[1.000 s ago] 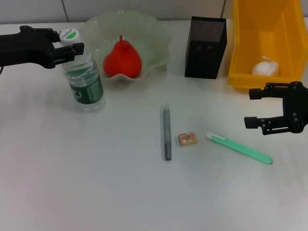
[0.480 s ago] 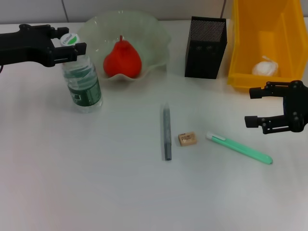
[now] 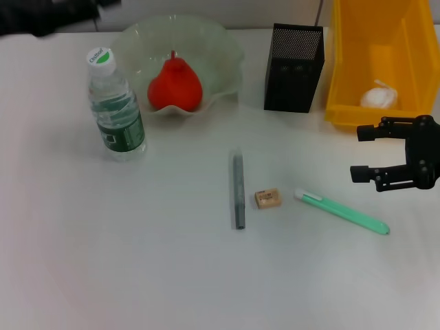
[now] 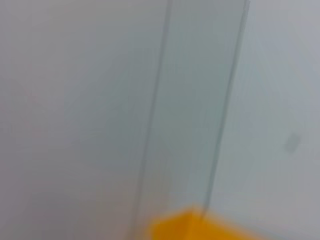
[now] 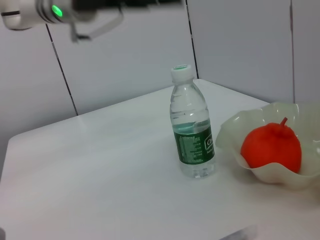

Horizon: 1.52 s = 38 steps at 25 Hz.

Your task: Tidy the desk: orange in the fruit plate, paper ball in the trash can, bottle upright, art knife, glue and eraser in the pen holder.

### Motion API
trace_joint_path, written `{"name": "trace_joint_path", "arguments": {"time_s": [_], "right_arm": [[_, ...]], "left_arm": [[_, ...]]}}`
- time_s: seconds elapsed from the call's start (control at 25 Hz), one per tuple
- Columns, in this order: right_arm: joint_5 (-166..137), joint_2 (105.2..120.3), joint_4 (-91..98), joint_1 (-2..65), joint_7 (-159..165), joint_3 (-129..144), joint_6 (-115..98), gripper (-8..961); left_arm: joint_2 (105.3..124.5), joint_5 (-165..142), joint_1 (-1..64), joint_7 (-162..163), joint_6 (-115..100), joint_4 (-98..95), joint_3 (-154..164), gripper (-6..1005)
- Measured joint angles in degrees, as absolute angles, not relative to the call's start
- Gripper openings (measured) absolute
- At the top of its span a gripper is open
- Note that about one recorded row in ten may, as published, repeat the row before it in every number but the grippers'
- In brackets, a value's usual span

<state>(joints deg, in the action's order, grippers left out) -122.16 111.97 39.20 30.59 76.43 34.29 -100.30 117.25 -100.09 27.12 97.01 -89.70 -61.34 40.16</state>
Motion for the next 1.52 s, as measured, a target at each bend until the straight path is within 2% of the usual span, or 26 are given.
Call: {"name": "trace_joint_path", "arguments": {"time_s": [0.04, 0.2, 0.44, 0.52, 0.8, 1.0, 1.2, 1.4, 1.48, 1.52], "right_arm": [[-122.16, 111.97, 39.20, 30.60, 76.54, 34.25, -100.40, 836], [-122.16, 111.92, 39.20, 30.99, 77.06, 34.20, -100.94, 835], [-121.89, 111.88, 39.40, 31.63, 78.13, 34.59, -101.28, 835], [-121.87, 111.84, 39.99, 31.82, 79.13, 34.75, -101.60, 835], [-122.43, 111.82, 42.91, 33.21, 83.90, 35.19, -102.43, 835], [-122.73, 112.19, 49.30, 34.43, 93.65, 39.50, -103.17, 835], [-127.48, 113.22, 63.70, 36.99, 111.64, 51.55, -103.53, 835], [-140.04, 113.91, 69.97, 44.57, 127.96, 62.32, -104.48, 835], [-148.00, 115.87, 69.04, 49.28, 132.09, 66.20, -103.86, 835], [-148.00, 115.87, 69.04, 49.28, 132.09, 66.20, -103.86, 835]], "left_arm": [[116.41, -90.62, 26.19, 98.41, -96.52, -60.37, 38.81, 799], [115.73, -86.03, 25.92, 98.70, -104.78, -57.09, 39.52, 799], [116.27, -89.47, 26.12, 89.32, -110.27, -47.96, 44.04, 800], [116.73, -94.75, 25.90, 75.77, -109.11, -39.02, 46.88, 800], [118.21, -103.96, 23.71, 61.44, -101.46, -32.32, 47.08, 800], [118.18, -105.68, 23.52, 53.59, -96.64, -25.53, 47.26, 799], [118.41, -105.84, 23.71, 50.89, -93.24, -22.49, 48.23, 799], [118.51, -105.80, 24.18, 50.62, -91.25, -21.13, 48.49, 800], [118.50, -105.66, 24.21, 50.71, -91.24, -21.06, 48.49, 800], [118.50, -105.66, 24.21, 50.71, -91.24, -21.06, 48.49, 800]]}}
